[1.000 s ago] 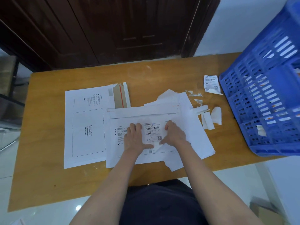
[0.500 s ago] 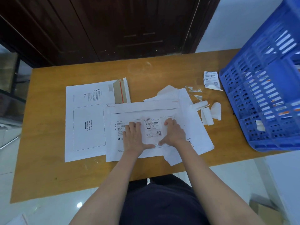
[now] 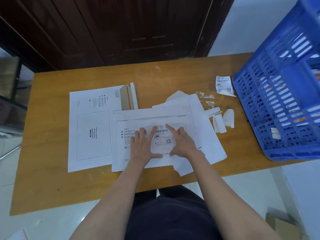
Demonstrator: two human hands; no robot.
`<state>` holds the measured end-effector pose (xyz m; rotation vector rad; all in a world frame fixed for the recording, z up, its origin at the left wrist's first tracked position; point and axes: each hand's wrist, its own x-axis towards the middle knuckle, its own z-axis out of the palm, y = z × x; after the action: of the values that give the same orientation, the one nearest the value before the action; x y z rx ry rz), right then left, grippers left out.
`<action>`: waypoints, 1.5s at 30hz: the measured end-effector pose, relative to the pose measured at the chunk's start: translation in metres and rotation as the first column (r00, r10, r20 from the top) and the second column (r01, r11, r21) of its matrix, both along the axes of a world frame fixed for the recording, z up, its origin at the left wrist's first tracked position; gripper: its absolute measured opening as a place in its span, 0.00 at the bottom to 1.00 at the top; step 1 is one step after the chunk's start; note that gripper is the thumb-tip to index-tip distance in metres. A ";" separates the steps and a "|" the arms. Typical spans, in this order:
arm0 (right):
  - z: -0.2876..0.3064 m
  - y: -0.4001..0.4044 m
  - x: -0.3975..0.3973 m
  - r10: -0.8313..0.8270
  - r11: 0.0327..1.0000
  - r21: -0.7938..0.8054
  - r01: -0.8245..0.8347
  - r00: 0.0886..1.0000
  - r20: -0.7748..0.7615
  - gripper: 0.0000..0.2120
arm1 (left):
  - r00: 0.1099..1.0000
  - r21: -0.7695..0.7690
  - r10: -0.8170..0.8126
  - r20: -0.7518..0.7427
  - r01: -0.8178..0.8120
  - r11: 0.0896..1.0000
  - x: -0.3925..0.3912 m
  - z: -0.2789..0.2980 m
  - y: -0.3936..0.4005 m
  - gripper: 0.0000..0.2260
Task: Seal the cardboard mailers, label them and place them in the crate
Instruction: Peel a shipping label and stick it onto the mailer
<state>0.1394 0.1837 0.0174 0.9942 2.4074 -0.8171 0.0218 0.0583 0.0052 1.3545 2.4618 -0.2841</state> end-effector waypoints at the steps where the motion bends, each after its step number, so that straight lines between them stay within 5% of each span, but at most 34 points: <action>1: 0.000 0.001 0.000 0.008 1.000 -0.005 -0.008 0.999 0.032 0.56 | 1.000 -0.010 0.010 0.004 -0.009 1.000 -0.001 0.000 0.001 0.52; 8: -0.004 0.007 -0.001 -0.005 0.999 -0.035 0.009 0.994 0.107 0.58 | 0.999 -0.028 0.001 0.035 0.000 1.000 -0.015 0.002 -0.001 0.56; 12: -0.006 0.015 0.002 -0.413 0.898 -0.213 0.384 0.904 -0.111 0.45 | 0.980 0.234 0.084 0.181 -0.126 0.964 -0.025 0.000 -0.019 0.48; 16: -0.003 0.020 0.008 -0.617 0.760 0.158 0.631 0.776 -0.130 0.29 | 0.946 0.397 0.218 0.241 -0.301 0.867 -0.028 -0.002 -0.020 0.18; 19: -0.002 0.021 0.006 -0.699 0.708 0.134 0.694 0.715 -0.011 0.35 | 0.960 0.315 0.241 0.140 -0.274 0.909 -0.026 -0.004 -0.015 0.17; 25: -0.005 0.028 -0.001 -0.689 0.721 0.141 0.678 0.723 0.046 0.37 | 0.929 0.301 0.328 0.170 -0.365 0.881 -0.034 -0.001 -0.010 0.17; 28: -0.005 0.030 -0.001 -0.682 0.729 0.149 0.668 0.728 0.069 0.35 | 0.728 0.345 0.660 0.186 -0.677 0.650 -0.041 0.002 -0.019 0.22; 31: -0.004 0.031 0.000 -0.676 0.736 0.156 0.659 0.731 0.100 0.34 | 0.486 0.168 0.853 0.194 -0.873 0.459 -0.045 0.003 -0.028 0.32; 35: 0.003 0.031 -0.002 -0.678 0.735 0.122 0.667 0.727 0.110 0.34 | 0.514 0.135 0.833 0.205 -0.858 0.496 -0.048 -0.001 -0.033 0.33; 39: 0.010 0.053 0.001 -0.702 0.676 -0.256 0.691 0.710 0.061 0.30 | 0.642 0.152 0.755 0.135 -0.766 0.624 -0.054 0.013 -0.016 0.28; 42: 0.035 0.079 0.000 -0.730 0.556 -0.565 0.610 0.683 0.020 0.22 | 0.787 0.376 0.437 0.436 -0.600 0.706 -0.051 0.037 0.025 0.15; 45: 0.063 0.090 -0.003 -0.668 0.571 -0.645 0.508 0.744 -0.006 0.16 | 0.830 0.353 0.154 0.536 -0.386 0.852 -0.028 0.070 0.081 0.11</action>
<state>0.1368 0.2739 0.0806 1.4896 1.6976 -1.9254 -0.0059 0.1391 0.0751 1.0134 2.2934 0.6689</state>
